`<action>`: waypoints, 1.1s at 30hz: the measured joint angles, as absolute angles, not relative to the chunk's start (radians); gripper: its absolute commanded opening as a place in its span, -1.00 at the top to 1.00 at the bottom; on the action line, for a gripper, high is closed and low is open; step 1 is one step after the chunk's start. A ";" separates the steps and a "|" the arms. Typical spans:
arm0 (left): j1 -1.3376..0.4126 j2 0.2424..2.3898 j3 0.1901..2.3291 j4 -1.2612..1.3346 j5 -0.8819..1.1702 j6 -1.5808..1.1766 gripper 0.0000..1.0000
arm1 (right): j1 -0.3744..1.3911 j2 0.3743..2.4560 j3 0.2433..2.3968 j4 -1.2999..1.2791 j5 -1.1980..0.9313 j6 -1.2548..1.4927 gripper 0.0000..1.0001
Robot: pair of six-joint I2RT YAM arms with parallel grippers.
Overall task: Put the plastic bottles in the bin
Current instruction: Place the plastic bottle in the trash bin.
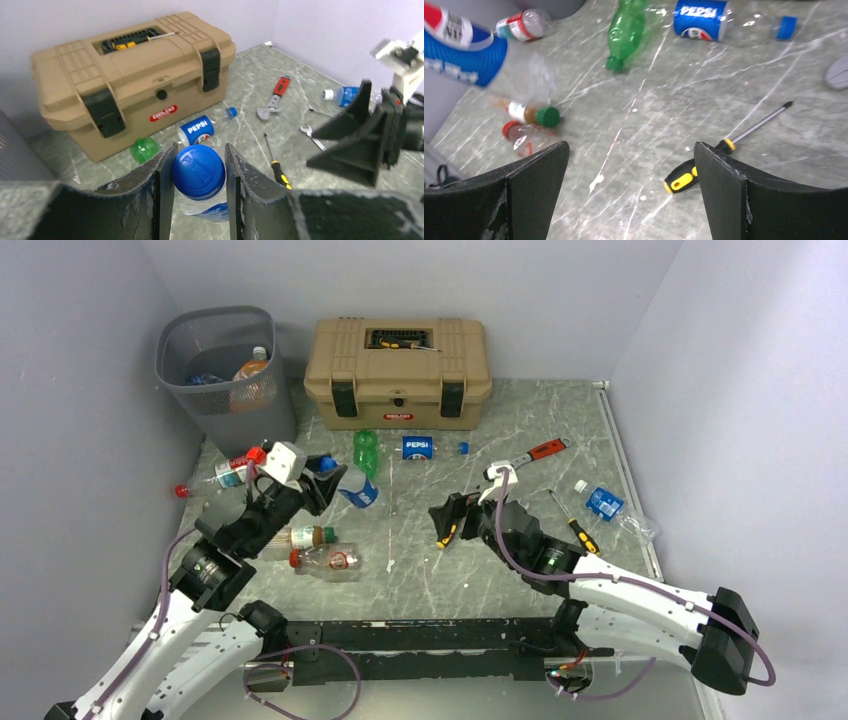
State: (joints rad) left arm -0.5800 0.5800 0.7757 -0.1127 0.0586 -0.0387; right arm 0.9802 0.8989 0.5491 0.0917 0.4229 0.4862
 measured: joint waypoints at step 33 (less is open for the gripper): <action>-0.264 1.420 1.964 -0.142 -0.516 0.311 1.00 | 0.980 0.735 0.347 0.174 0.228 0.554 -0.98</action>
